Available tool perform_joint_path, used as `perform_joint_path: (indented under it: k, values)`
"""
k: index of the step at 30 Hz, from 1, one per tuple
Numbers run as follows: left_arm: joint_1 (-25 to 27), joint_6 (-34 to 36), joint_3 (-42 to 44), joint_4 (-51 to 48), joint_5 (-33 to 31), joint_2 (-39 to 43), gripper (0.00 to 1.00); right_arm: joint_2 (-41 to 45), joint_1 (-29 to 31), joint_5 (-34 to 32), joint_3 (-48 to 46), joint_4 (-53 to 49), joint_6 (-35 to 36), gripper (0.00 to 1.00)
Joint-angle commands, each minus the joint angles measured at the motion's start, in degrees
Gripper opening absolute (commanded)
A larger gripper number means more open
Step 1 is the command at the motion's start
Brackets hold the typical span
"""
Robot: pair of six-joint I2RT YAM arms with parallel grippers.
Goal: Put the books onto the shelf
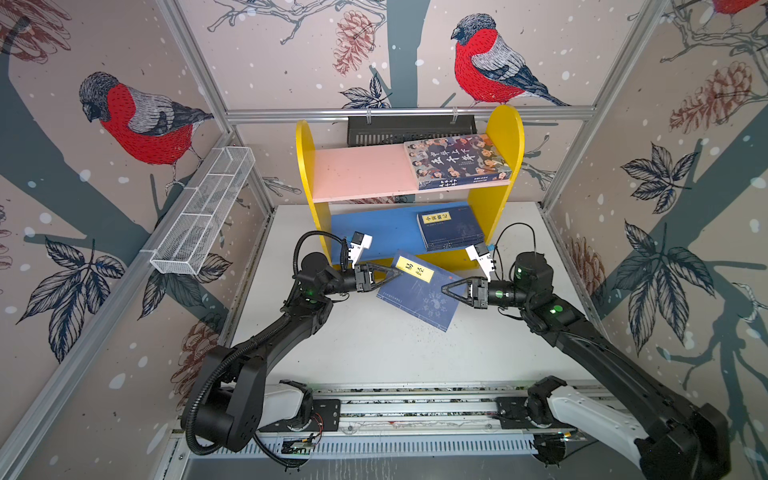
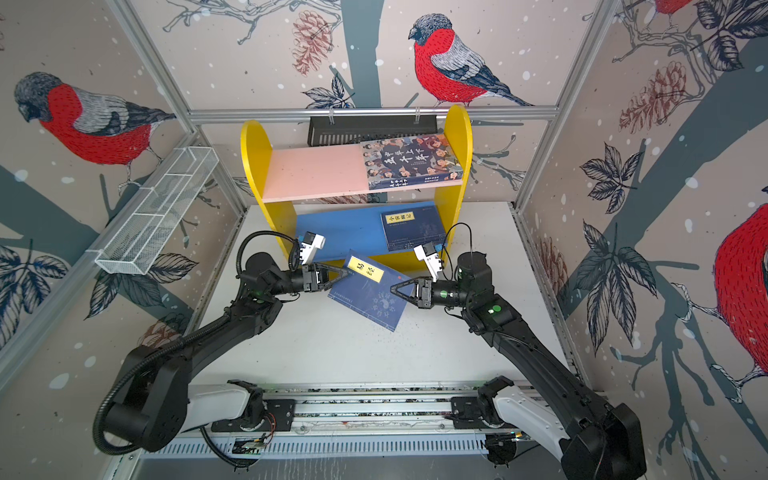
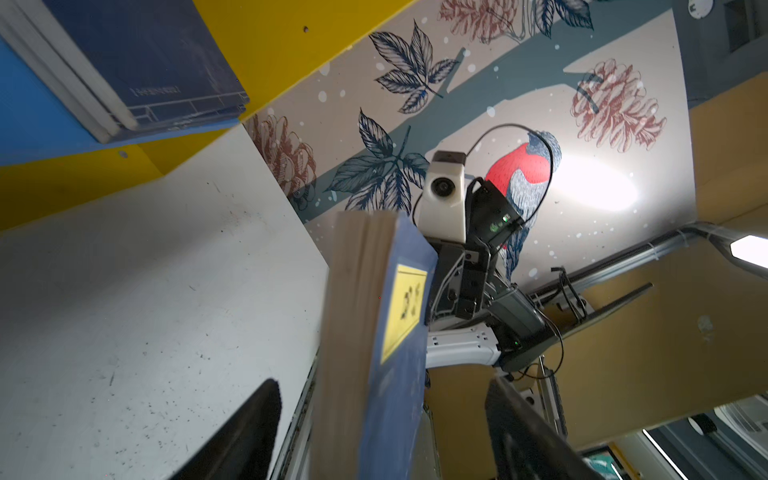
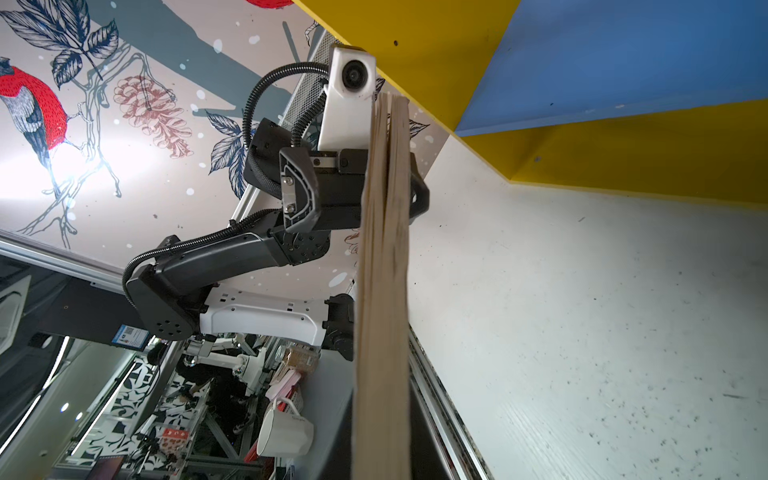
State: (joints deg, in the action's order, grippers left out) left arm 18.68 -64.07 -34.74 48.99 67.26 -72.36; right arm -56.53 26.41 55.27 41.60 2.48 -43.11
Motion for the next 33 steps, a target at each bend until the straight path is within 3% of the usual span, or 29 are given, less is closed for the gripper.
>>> perform_joint_path:
  k: [1,4,9,11,13,14,17,21,25,28,33]
  values:
    - [0.3,1.6,0.2,1.4,2.4,0.7,0.66,-1.3,0.2,2.6,1.7,-1.4,3.9,0.01]
    - [0.3,1.7,0.8,1.2,2.7,1.1,0.45,-2.9,0.2,3.0,3.1,-2.7,5.6,0.01]
    - [0.6,1.8,2.1,3.5,1.8,1.9,0.0,-5.2,0.2,3.2,4.7,-3.0,6.7,0.04]
    - [0.6,1.6,2.1,3.9,1.2,1.8,0.0,-6.0,0.1,2.8,5.1,-3.4,7.1,0.11]
    - [0.6,1.5,1.7,4.6,-0.2,1.7,0.0,-6.6,-0.7,0.7,6.0,-4.7,7.2,0.4]
    - [0.6,1.5,1.2,4.6,-1.3,1.4,0.0,-6.8,-1.6,-0.8,6.4,-5.5,7.0,0.48]
    - [0.0,0.4,-0.9,4.0,-5.2,-0.4,0.0,-5.5,-6.6,-5.6,5.7,-6.2,3.6,0.59]
    - [-1.8,-4.9,-5.3,6.4,-7.7,-4.9,0.0,0.1,-14.9,-6.4,1.2,0.6,-7.2,0.66]
    - [-2.9,-15.3,-6.9,16.0,-8.5,-10.2,0.0,5.5,-14.8,-10.8,-0.6,3.7,-13.2,0.69]
    - [-2.9,-18.2,-6.9,19.7,-10.1,-11.9,0.0,8.9,-12.2,-15.2,-3.3,5.5,-17.3,0.7]
    - [-2.9,-17.6,-5.9,18.8,-13.3,-11.0,0.0,14.5,-0.6,-28.3,-9.6,9.7,-21.2,0.7]
